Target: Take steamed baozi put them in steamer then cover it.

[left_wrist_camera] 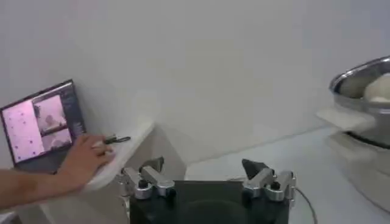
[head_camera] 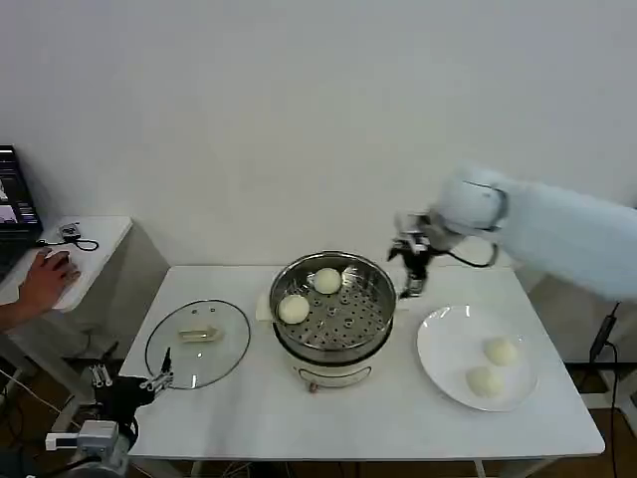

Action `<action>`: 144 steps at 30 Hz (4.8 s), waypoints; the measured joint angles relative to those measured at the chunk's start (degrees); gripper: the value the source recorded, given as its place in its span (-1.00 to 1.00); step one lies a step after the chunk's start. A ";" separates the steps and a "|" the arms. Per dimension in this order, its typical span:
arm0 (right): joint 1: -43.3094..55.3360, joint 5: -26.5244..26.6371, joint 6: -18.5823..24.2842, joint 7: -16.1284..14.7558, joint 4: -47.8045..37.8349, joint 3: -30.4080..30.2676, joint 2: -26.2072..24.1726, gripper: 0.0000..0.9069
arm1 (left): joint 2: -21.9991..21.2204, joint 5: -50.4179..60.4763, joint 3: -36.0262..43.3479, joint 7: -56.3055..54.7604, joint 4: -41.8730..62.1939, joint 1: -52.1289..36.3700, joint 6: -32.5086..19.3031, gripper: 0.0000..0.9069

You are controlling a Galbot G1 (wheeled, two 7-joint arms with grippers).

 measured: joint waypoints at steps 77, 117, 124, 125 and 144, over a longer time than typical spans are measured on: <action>-41.39 -26.35 14.70 -6.70 -7.05 29.00 -13.45 0.44 | -2.76 3.02 1.19 -0.35 1.78 1.16 -0.45 1.00; -9.51 -15.97 17.43 -8.71 -8.50 10.15 17.83 0.47 | -4.08 2.93 -3.81 -0.35 0.36 2.74 -0.54 1.00; -10.81 -17.12 19.70 -8.34 -8.52 7.98 21.94 0.47 | -4.49 2.87 -4.68 -0.35 0.61 3.64 -1.32 1.00; -10.97 -17.23 19.99 -8.37 -8.47 7.72 22.40 0.47 | -4.51 2.84 -4.80 -0.35 0.62 3.75 -1.37 1.00; -11.41 -18.83 23.45 -11.90 -4.52 4.18 22.79 0.47 | -4.58 2.61 -5.19 -0.35 0.94 3.69 -1.67 1.00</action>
